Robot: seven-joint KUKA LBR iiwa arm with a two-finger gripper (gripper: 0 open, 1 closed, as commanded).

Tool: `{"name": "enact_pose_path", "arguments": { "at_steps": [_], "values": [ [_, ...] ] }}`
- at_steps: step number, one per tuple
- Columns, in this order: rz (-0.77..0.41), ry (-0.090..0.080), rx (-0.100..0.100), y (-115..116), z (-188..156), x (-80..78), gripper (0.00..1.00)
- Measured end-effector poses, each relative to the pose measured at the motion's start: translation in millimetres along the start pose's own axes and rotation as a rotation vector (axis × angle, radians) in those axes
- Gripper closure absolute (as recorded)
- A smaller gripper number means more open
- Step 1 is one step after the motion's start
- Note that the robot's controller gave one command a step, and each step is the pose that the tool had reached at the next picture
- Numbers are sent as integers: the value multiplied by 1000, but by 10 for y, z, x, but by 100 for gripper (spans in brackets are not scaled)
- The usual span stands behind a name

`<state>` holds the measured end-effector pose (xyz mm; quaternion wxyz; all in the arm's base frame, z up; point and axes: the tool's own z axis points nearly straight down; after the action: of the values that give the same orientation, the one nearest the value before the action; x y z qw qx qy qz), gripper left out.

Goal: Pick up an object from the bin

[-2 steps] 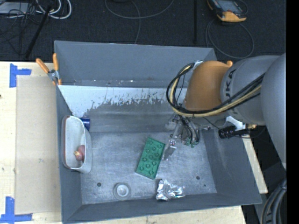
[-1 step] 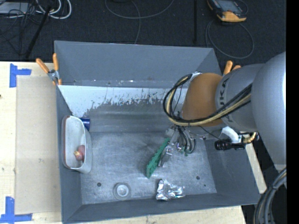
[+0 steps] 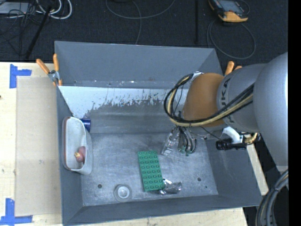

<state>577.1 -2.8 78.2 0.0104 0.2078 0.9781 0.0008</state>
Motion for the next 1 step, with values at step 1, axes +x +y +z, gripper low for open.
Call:
{"name": "enact_pose_path", "arguments": {
  "at_steps": [1],
  "values": [
    [-2, 8, 1, 6, 29, 31, 0]
  ]
}}
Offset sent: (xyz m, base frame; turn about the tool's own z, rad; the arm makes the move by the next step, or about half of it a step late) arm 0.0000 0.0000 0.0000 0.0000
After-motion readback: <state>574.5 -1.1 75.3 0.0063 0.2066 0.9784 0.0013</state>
